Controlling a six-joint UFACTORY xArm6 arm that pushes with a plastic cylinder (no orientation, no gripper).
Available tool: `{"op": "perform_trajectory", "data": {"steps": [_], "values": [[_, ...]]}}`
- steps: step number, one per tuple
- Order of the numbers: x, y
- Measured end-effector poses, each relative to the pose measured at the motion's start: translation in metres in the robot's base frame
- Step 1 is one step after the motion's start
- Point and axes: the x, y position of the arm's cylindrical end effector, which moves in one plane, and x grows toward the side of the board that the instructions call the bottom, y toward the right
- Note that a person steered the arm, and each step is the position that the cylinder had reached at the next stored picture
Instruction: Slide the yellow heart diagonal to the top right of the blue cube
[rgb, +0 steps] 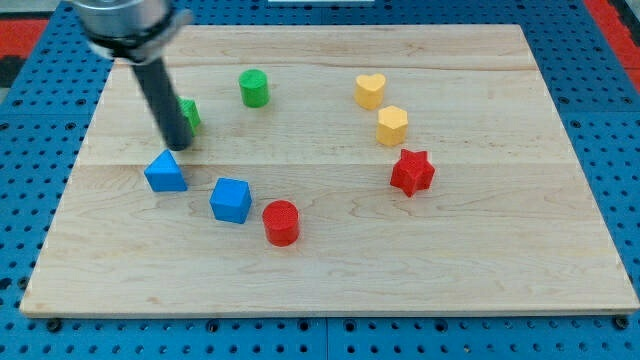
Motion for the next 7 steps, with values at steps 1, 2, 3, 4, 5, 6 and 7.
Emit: {"op": "perform_trajectory", "data": {"steps": [1,2,3,4,5,6,7], "values": [[0.001,0.056],[0.003,0.147],[0.018,0.169],[0.066,0.183],[0.108,0.256],[0.086,0.359],[0.013,0.372]]}}
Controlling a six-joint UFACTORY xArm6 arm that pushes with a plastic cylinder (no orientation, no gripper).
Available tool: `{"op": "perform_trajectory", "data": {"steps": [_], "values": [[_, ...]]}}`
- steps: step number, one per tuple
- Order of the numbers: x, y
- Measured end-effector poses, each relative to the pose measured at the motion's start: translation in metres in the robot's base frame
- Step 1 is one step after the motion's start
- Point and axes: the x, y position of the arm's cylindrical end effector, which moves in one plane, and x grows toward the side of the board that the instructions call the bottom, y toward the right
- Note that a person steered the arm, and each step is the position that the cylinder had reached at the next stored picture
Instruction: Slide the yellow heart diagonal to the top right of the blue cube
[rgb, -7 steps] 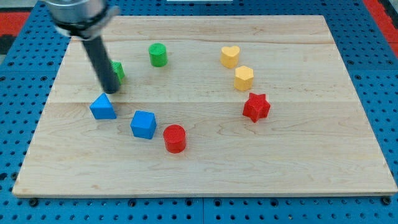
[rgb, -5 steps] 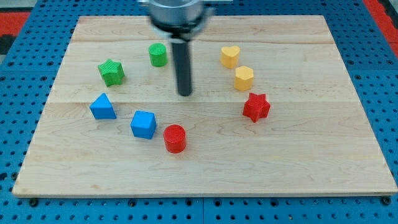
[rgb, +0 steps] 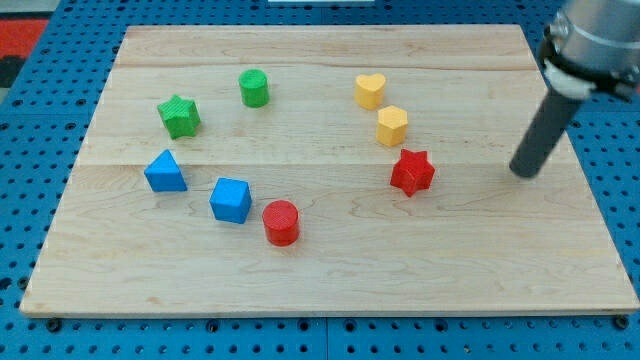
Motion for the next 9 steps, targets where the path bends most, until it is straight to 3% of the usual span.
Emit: {"op": "perform_trajectory", "data": {"steps": [1,2,4,5,6,7,8,9], "values": [[-0.061,-0.054],[-0.088,-0.124],[-0.123,-0.133],[-0.123,-0.172],[-0.123,-0.158],[-0.108,-0.091],[-0.083,-0.104],[-0.07,-0.067]]}}
